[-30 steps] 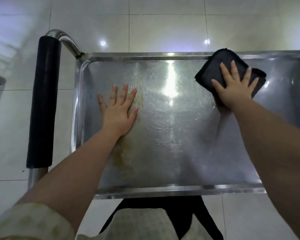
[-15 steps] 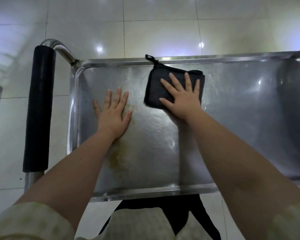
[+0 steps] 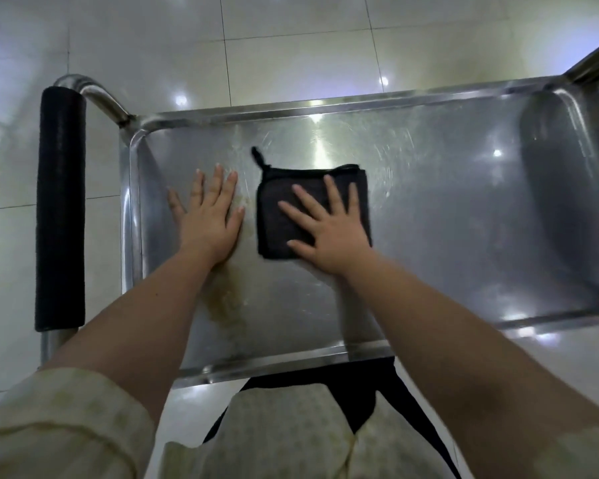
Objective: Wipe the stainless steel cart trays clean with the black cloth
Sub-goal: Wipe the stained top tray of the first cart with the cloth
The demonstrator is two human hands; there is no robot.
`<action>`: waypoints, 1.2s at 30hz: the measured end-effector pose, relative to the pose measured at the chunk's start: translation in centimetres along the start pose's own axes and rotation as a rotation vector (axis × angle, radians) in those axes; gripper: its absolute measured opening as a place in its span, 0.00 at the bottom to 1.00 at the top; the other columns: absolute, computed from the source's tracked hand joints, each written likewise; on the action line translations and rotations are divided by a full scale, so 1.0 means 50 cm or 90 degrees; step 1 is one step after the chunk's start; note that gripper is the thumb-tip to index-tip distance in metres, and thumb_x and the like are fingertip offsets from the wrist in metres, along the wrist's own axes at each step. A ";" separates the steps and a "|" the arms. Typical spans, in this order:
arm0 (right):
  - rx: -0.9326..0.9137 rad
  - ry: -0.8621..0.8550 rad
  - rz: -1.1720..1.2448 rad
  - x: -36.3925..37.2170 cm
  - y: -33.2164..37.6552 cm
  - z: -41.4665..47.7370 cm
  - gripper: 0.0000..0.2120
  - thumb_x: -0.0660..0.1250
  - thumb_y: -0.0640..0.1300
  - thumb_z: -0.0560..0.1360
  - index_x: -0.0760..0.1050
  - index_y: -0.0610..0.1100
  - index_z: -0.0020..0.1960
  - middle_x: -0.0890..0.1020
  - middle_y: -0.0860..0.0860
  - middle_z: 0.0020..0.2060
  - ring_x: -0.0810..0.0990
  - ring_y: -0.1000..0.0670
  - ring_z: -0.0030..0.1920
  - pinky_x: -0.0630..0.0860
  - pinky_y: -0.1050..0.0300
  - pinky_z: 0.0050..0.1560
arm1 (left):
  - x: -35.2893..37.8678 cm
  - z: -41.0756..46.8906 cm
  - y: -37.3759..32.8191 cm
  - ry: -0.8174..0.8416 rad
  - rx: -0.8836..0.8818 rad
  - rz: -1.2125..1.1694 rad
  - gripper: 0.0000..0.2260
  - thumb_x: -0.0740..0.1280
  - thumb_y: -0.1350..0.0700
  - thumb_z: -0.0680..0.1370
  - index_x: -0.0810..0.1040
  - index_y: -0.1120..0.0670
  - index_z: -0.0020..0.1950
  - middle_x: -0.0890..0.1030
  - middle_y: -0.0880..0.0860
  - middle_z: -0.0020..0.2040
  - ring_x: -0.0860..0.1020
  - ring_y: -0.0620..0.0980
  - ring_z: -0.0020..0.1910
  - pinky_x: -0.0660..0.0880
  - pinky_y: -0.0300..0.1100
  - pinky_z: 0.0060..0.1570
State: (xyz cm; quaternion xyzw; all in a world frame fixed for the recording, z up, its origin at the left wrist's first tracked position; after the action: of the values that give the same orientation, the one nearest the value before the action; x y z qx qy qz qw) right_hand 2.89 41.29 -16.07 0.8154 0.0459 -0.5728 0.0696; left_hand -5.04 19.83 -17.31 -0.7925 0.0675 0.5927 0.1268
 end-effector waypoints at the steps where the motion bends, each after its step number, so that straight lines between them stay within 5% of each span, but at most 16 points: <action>1: -0.015 -0.002 -0.003 0.000 0.021 0.001 0.34 0.40 0.72 0.73 0.41 0.66 0.77 0.44 0.59 0.79 0.36 0.37 0.77 0.35 0.27 0.70 | -0.001 0.000 -0.001 -0.002 0.000 -0.001 0.26 0.46 0.41 0.83 0.44 0.42 0.81 0.42 0.44 0.81 0.40 0.51 0.79 0.35 0.68 0.71; 4: -0.004 -0.024 -0.002 0.001 -0.028 -0.013 0.34 0.42 0.72 0.73 0.40 0.67 0.77 0.44 0.60 0.79 0.37 0.40 0.78 0.35 0.29 0.71 | -0.002 -0.002 -0.004 0.000 -0.003 -0.006 0.26 0.45 0.41 0.83 0.43 0.41 0.80 0.41 0.44 0.81 0.39 0.50 0.79 0.32 0.65 0.71; 11: 0.239 0.014 0.050 0.037 -0.320 -0.176 0.34 0.38 0.75 0.70 0.33 0.70 0.73 0.40 0.62 0.78 0.34 0.41 0.77 0.34 0.31 0.72 | 0.000 -0.005 -0.013 0.018 0.001 0.007 0.27 0.45 0.37 0.82 0.41 0.38 0.79 0.39 0.45 0.81 0.38 0.52 0.79 0.31 0.66 0.70; 14: 0.209 0.008 0.047 0.033 -0.255 -0.161 0.34 0.39 0.74 0.71 0.33 0.69 0.74 0.39 0.61 0.78 0.34 0.38 0.77 0.34 0.28 0.71 | -0.002 -0.005 -0.012 0.019 0.005 0.013 0.28 0.45 0.36 0.81 0.41 0.38 0.79 0.39 0.45 0.80 0.38 0.52 0.79 0.32 0.66 0.70; 20: -0.124 0.011 -0.022 0.048 0.086 -0.123 0.33 0.44 0.71 0.75 0.42 0.65 0.77 0.44 0.58 0.79 0.34 0.36 0.77 0.33 0.25 0.68 | -0.009 -0.019 -0.016 0.011 0.000 0.009 0.27 0.46 0.38 0.82 0.44 0.40 0.80 0.41 0.46 0.81 0.40 0.53 0.79 0.33 0.67 0.71; 24: -0.093 -0.038 0.017 0.044 0.023 -0.144 0.32 0.47 0.71 0.75 0.47 0.66 0.77 0.51 0.59 0.79 0.43 0.40 0.79 0.38 0.27 0.71 | -0.012 -0.027 -0.023 0.028 -0.006 0.003 0.26 0.45 0.38 0.83 0.43 0.41 0.80 0.40 0.47 0.81 0.38 0.53 0.79 0.31 0.65 0.70; 27: 0.071 -0.057 0.033 0.055 -0.163 -0.199 0.33 0.48 0.71 0.74 0.47 0.66 0.77 0.54 0.58 0.79 0.47 0.39 0.79 0.42 0.27 0.72 | -0.012 -0.029 -0.031 0.036 -0.010 0.001 0.26 0.44 0.39 0.83 0.41 0.41 0.80 0.39 0.48 0.81 0.37 0.53 0.79 0.30 0.63 0.69; 31: 0.248 0.013 0.046 0.071 -0.347 -0.283 0.34 0.38 0.75 0.70 0.37 0.69 0.74 0.43 0.61 0.79 0.38 0.41 0.78 0.38 0.30 0.73 | -0.004 -0.032 -0.035 0.030 -0.021 0.014 0.26 0.42 0.40 0.83 0.39 0.42 0.80 0.38 0.48 0.81 0.37 0.54 0.79 0.30 0.65 0.70; 34: 0.214 0.001 0.037 0.072 -0.296 -0.275 0.34 0.40 0.74 0.72 0.36 0.69 0.75 0.43 0.60 0.79 0.38 0.38 0.78 0.40 0.27 0.71 | 0.001 -0.031 -0.035 0.031 -0.022 0.022 0.26 0.41 0.40 0.83 0.39 0.42 0.80 0.38 0.48 0.81 0.37 0.55 0.79 0.32 0.67 0.70; 36: 0.074 -0.019 0.021 0.071 -0.182 -0.253 0.34 0.47 0.72 0.74 0.40 0.67 0.77 0.52 0.56 0.79 0.44 0.35 0.78 0.43 0.23 0.69 | 0.002 -0.028 -0.032 0.037 -0.021 0.023 0.26 0.41 0.40 0.83 0.38 0.42 0.80 0.38 0.48 0.81 0.37 0.55 0.79 0.34 0.68 0.71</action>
State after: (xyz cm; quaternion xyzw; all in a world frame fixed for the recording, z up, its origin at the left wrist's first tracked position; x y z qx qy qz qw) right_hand 14.44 52.36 -15.73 0.8103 -0.0015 -0.5851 0.0322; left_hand -3.29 20.97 -16.85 -0.8099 0.0760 0.5729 0.1009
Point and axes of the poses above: each hand's wrist, its own z-axis towards the middle knuckle, its own x-axis out of the palm, y = z × x, the point moved 5 cm from there along z, towards the middle knuckle
